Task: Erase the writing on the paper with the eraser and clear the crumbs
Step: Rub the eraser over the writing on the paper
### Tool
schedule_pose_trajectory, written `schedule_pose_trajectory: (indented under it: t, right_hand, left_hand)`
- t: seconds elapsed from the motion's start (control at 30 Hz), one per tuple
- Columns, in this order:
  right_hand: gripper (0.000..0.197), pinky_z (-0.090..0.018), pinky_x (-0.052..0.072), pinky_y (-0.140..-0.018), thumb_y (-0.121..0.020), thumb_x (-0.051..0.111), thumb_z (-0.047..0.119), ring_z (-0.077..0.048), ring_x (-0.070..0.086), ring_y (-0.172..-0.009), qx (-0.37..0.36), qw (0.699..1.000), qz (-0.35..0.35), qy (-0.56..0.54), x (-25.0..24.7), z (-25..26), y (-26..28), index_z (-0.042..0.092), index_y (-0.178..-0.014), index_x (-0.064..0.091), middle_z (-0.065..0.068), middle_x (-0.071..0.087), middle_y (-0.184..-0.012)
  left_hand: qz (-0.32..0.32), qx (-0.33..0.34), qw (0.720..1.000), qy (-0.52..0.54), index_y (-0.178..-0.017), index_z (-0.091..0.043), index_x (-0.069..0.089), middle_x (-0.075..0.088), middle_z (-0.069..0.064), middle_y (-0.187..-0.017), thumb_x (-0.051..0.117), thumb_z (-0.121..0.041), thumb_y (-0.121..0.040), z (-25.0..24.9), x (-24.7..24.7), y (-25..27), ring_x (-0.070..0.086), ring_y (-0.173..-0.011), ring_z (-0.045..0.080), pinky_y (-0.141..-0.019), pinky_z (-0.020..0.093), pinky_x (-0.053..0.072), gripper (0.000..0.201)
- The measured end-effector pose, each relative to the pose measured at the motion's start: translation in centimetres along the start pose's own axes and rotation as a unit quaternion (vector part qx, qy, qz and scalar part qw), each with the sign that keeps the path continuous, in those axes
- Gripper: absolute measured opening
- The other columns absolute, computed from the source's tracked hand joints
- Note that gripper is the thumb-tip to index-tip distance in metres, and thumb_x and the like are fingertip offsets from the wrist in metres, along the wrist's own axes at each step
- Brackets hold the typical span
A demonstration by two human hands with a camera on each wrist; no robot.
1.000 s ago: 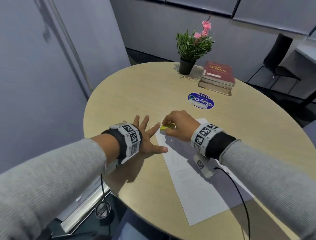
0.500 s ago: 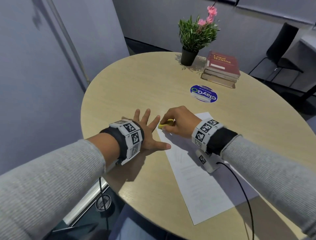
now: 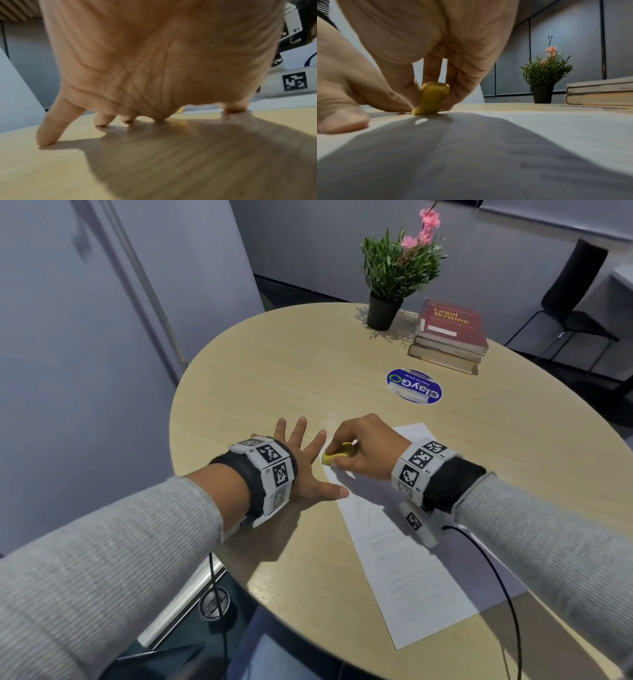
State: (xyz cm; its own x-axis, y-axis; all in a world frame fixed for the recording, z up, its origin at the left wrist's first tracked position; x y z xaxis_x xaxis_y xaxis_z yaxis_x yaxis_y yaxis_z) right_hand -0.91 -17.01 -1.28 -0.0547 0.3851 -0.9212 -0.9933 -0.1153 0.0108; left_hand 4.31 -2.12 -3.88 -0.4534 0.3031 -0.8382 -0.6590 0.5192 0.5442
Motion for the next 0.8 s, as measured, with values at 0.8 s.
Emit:
schedule_pose_trajectory:
  t: [0.8]
  right_hand:
    - [0.018,-0.031,0.051,-0.078,-0.082,0.067,0.026,-0.018,0.062,-0.082,0.086,0.992,-0.089,-0.039,-0.4,-0.6,-0.3,0.016,-0.095,0.074,-0.005,0.072,-0.089]
  left_hand:
    - [-0.029,-0.002,1.000,-0.005,-0.152,-0.035,-0.027,-0.030,0.000,-0.161,0.032,-0.094,-0.072,-0.5,0.1,1.3,-0.017,-0.150,0.038,-0.114,0.066,0.012,0.115]
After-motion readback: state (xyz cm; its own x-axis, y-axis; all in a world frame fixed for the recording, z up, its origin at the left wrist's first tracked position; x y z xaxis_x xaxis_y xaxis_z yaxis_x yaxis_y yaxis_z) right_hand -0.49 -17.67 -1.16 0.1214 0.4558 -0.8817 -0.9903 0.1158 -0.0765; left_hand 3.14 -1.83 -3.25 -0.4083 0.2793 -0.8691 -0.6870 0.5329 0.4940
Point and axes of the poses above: each hand's wrist, its own y-axis away from the middle knuckle, its own x-axis out of the palm, z = x × y, the point moved 1 cm from there along -y, towards the middle knuckle
